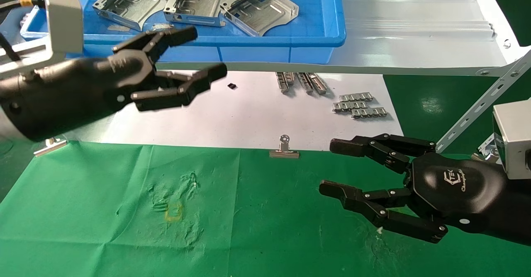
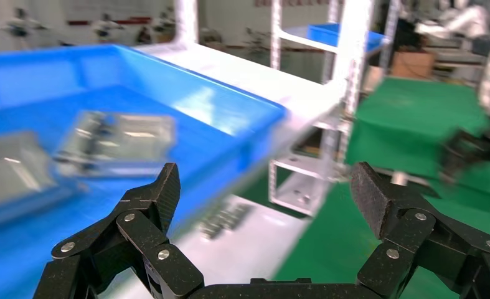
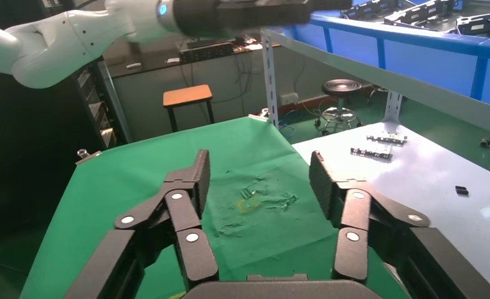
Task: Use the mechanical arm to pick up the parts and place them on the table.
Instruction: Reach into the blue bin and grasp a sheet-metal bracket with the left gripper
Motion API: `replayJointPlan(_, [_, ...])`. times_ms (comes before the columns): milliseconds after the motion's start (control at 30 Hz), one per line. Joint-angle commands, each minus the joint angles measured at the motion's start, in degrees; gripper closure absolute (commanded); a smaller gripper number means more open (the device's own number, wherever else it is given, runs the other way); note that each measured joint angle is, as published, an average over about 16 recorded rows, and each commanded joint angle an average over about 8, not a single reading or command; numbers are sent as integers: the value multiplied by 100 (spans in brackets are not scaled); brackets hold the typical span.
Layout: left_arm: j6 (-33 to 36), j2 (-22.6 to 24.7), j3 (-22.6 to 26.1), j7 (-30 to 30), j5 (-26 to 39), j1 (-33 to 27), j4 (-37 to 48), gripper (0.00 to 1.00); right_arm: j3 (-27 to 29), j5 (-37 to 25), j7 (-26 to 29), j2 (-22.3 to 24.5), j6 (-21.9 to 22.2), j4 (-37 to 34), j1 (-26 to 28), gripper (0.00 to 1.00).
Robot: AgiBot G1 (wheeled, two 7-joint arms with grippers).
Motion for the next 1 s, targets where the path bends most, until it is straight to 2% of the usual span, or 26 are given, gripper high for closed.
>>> replayJointPlan(33, [-193,105,11,-47,80,-175,119,0,0,0,0,0,0,0,0,100])
replayJointPlan(467, [-1662,654,973,-1645,1911,-1799,1004,0,0,0,0,0,0,0,0,100])
replayJointPlan(700, [-1950,957,1552,-2432,2961,-2592,1600,0,0,0,0,0,0,0,0,100])
replayJointPlan(733, [-1934,988,1609,-2532,3051,-2672,1670,4,0,0,0,0,0,0,0,100])
replayJointPlan(800, [-1899,1045,1716,-2695,3225,-2827,1804,19,0,0,0,0,0,0,0,100])
replayJointPlan(833, [-1878,1073,1764,-2762,3303,-2895,1868,28,0,0,0,0,0,0,0,100])
replayJointPlan(967, [-1775,1190,1941,-3022,3574,-3142,2147,78,0,0,0,0,0,0,0,100])
replayJointPlan(1000, [-1764,1217,1979,-3071,3638,-3187,2210,87,0,0,0,0,0,0,0,100])
